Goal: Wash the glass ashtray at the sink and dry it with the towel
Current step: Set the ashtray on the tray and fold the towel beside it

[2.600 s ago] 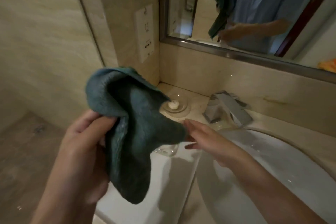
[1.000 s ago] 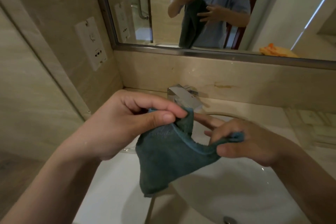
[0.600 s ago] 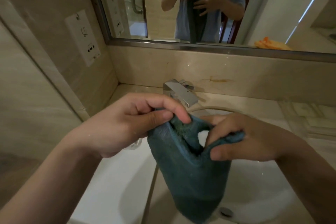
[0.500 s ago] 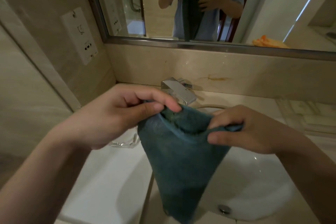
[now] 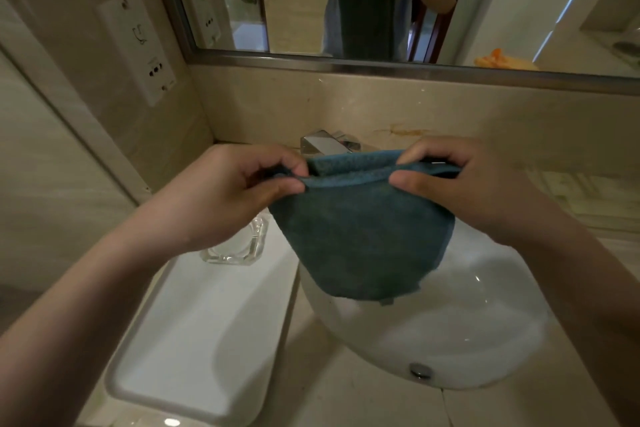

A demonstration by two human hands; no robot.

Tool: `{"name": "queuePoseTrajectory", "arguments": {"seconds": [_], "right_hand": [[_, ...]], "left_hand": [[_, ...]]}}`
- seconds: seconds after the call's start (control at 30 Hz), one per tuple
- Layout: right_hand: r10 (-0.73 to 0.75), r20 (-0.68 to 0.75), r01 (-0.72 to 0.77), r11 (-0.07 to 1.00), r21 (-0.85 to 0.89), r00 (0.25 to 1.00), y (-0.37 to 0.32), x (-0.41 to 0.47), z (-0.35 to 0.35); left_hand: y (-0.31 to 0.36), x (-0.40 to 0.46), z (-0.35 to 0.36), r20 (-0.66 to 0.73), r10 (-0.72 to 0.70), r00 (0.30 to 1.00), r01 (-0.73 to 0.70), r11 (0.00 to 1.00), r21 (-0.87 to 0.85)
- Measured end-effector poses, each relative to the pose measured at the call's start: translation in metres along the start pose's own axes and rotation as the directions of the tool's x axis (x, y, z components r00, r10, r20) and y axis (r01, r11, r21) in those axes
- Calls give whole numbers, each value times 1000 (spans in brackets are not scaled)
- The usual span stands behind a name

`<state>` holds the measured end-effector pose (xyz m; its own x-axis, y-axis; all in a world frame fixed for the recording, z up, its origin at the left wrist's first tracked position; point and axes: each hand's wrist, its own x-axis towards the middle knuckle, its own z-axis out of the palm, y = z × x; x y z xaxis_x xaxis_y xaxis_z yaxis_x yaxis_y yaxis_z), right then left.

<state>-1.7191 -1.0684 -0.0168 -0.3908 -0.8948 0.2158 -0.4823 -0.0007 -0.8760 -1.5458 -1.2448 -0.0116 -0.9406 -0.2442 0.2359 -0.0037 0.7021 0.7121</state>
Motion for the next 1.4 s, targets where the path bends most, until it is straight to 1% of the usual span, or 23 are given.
{"name": "queuePoseTrajectory", "arguments": {"seconds": [0.07, 0.13, 0.3, 0.43, 0.53, 0.63, 0.73, 0.83, 0.9, 0.93, 0.97, 1.03, 1.07, 1.13, 1.2, 1.3, 1.4], "right_hand": [[5, -37, -6, 1000, -25, 999, 2, 0, -1], [20, -44, -20, 1000, -21, 999, 5, -1, -1], [18, 0, -18, 999, -30, 1000, 5, -3, -2], [-29, 18, 30, 999, -29, 999, 1, 0, -7], [-41, -14, 40, 999, -29, 999, 3, 3, -9], [-30, -53, 29, 999, -22, 998, 4, 4, -9], [-34, -83, 29, 998, -56, 996, 3, 5, -7], [-55, -123, 45, 996, -77, 991, 1, 6, -8], [-38, -132, 24, 995, -100, 991, -3, 7, -8], [-41, -135, 24, 992, -122, 990, -5, 8, -9], [-54, -140, 31, 987, -158, 989, -7, 10, -9], [-88, -142, 52, 969, -240, 986, -12, 14, -8], [-96, -146, 54, 963, -264, 985, -14, 17, -7], [-87, -161, 43, 964, -261, 983, -18, 22, -5], [-59, -161, 22, 975, -221, 985, -22, 25, -3], [-30, -158, -2, 981, -196, 987, -27, 26, 0], [-30, -123, -1, 969, -245, 992, -29, 27, -2]], "left_hand": [[-2, 2, 1, -33, -9, 999, 8, 1000, -19], [-2, 4, 0, -30, -15, 999, 14, 1000, -27], [-3, 4, -2, -54, -3, 999, 0, 999, -52], [-2, 3, -4, -72, 34, 997, -36, 999, -35], [-5, 3, -8, -84, 64, 994, -65, 998, -11], [-4, 2, -10, -94, 77, 993, -81, 996, -37], [-1, 2, -9, -125, 49, 991, -62, 993, -103], [0, 4, -11, -198, 20, 980, -43, 992, -115], [2, 6, -14, -272, 27, 962, -45, 997, -61], [3, 7, -14, -311, 57, 949, -57, 998, 10], [6, 8, -14, -341, 105, 934, -69, 991, 118], [14, 11, -15, -352, 216, 911, -81, 929, 361], [17, 12, -16, -350, 244, 905, -75, 898, 433], [24, 13, -17, -354, 248, 902, -56, 879, 474], [28, 15, -18, -366, 202, 909, -29, 904, 426], [30, 17, -20, -398, 85, 914, 37, 957, 289], [31, 15, -25, -408, 33, 912, 64, 973, 222]]}}
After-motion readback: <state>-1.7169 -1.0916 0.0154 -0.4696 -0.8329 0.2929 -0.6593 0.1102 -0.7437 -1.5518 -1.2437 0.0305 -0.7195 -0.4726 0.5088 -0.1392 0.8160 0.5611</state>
